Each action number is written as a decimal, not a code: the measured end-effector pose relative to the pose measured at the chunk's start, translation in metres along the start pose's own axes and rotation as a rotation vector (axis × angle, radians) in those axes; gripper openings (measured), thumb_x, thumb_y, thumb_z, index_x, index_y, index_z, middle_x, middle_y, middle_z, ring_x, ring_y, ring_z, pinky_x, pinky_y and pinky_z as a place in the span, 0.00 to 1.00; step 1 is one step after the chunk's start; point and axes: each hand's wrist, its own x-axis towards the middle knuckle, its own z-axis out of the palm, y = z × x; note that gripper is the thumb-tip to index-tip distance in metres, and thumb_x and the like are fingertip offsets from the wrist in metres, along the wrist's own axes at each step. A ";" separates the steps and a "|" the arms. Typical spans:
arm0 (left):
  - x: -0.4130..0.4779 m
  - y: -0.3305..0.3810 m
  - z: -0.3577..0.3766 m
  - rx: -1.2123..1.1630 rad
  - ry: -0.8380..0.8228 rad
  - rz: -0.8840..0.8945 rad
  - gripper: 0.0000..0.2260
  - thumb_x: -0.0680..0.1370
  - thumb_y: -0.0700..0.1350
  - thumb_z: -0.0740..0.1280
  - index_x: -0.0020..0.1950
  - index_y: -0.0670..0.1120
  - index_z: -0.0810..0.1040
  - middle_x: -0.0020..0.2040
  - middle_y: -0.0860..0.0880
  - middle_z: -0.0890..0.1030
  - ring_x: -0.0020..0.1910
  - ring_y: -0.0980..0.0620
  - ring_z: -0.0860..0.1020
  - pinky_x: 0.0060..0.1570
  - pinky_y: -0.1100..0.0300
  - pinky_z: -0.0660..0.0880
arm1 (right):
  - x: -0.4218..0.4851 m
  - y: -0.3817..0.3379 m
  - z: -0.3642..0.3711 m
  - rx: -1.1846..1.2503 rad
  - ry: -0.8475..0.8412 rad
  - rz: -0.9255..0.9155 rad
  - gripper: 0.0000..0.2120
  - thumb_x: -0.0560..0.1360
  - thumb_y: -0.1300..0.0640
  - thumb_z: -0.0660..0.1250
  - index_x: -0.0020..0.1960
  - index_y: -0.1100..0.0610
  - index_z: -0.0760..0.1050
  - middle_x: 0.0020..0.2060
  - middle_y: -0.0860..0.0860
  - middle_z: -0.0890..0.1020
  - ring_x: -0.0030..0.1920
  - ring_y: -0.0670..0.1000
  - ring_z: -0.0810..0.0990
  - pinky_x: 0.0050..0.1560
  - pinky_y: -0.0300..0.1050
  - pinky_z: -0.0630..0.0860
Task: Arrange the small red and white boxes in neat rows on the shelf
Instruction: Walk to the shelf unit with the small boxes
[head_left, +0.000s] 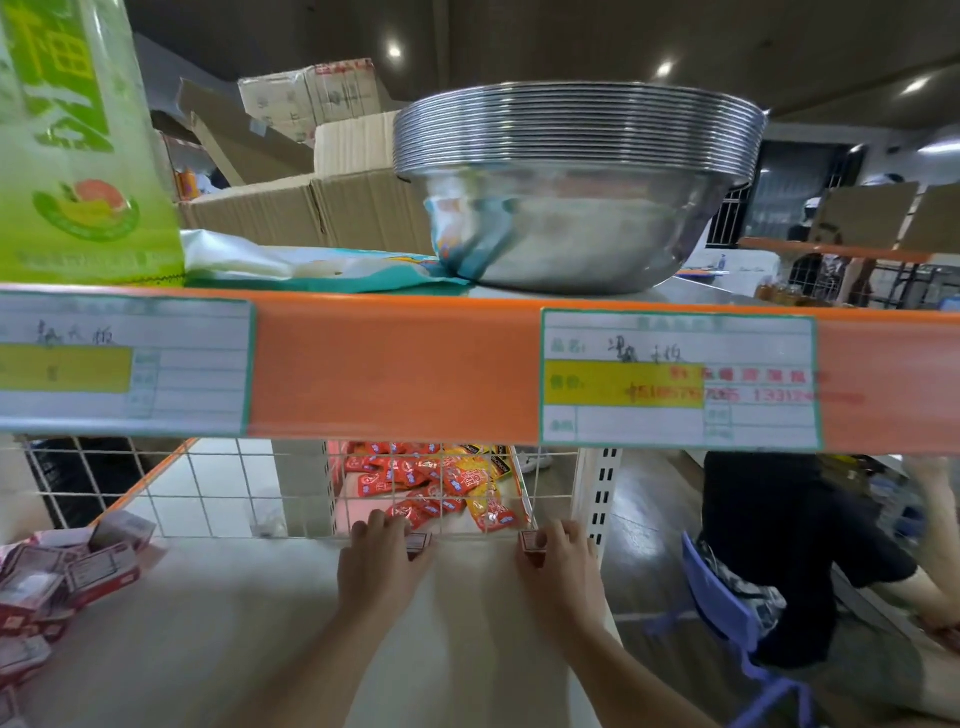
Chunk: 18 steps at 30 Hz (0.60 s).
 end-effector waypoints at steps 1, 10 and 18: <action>0.000 -0.001 0.001 0.000 0.006 0.004 0.19 0.72 0.63 0.66 0.52 0.49 0.79 0.50 0.50 0.76 0.51 0.46 0.75 0.41 0.53 0.74 | 0.001 0.001 0.001 0.003 -0.002 0.005 0.09 0.74 0.48 0.65 0.48 0.54 0.72 0.52 0.49 0.73 0.54 0.53 0.72 0.46 0.50 0.75; -0.003 -0.007 0.004 -0.018 0.020 0.043 0.18 0.69 0.63 0.69 0.45 0.49 0.79 0.44 0.50 0.76 0.44 0.46 0.76 0.34 0.55 0.73 | 0.004 -0.002 0.004 -0.030 -0.001 0.039 0.09 0.72 0.50 0.67 0.47 0.53 0.72 0.52 0.50 0.72 0.53 0.53 0.71 0.44 0.47 0.72; -0.005 -0.005 -0.006 -0.088 -0.033 0.013 0.20 0.71 0.65 0.67 0.52 0.51 0.76 0.50 0.51 0.75 0.51 0.49 0.74 0.39 0.54 0.74 | 0.006 -0.004 -0.001 -0.049 -0.030 0.057 0.11 0.71 0.48 0.66 0.50 0.52 0.72 0.54 0.50 0.72 0.53 0.53 0.73 0.47 0.48 0.73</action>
